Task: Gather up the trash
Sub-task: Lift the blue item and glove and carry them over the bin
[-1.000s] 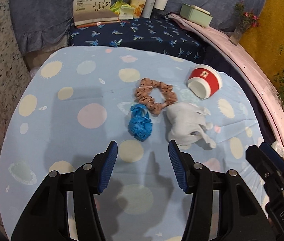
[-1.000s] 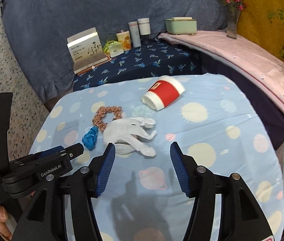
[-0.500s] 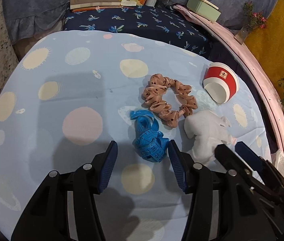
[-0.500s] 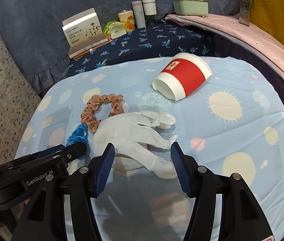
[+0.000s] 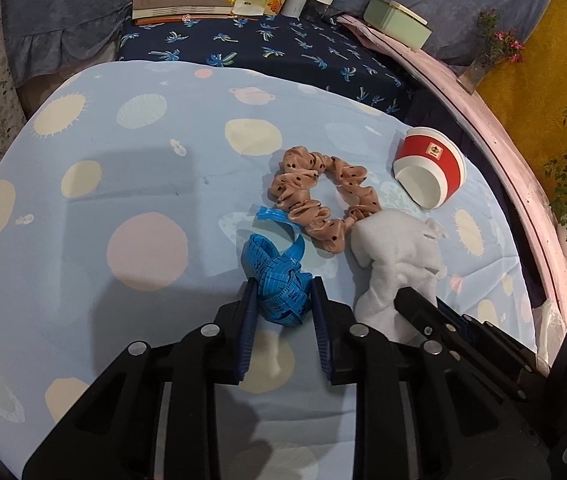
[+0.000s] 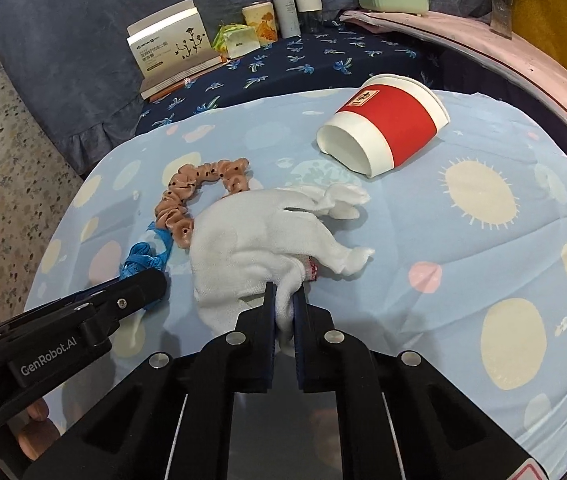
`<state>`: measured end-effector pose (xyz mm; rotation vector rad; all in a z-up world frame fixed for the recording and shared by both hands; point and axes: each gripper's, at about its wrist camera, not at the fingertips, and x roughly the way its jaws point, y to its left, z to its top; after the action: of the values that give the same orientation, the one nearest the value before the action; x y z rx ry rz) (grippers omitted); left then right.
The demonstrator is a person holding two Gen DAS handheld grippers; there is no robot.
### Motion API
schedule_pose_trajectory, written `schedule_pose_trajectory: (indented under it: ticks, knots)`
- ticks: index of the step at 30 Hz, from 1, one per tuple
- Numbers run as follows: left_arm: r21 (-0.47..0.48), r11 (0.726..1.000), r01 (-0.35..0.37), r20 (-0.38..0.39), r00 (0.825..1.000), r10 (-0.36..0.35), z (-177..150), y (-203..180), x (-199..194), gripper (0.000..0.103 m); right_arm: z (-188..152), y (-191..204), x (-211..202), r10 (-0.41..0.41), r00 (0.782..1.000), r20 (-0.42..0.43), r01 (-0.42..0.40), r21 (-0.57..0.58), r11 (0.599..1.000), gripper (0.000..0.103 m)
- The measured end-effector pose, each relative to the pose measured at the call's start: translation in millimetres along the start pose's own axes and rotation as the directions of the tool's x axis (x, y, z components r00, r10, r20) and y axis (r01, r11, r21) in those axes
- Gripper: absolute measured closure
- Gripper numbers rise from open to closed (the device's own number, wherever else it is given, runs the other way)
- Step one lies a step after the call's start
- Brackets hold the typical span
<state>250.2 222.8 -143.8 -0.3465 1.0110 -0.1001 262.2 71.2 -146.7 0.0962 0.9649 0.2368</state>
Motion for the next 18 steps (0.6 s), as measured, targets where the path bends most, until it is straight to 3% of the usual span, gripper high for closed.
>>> schedule_pose_trajectory:
  ticks: [8,18]
  knots:
    - [0.026,0.999,0.028,0.002,1.0,-0.028,-11.0,-26.5,-16.8,0.079,-0.2,-13.2,-47.6,-0.027,0.997,0.078,0.027,0.011,1.0,0.096]
    - [0.131,0.987,0.091,0.031,0.995,-0.095,-28.8,-98.7,-55.7,0.079,-1.7,-64.0,-135.9,-0.085,0.974,0.21,0.067,0.095,0.993,0.096]
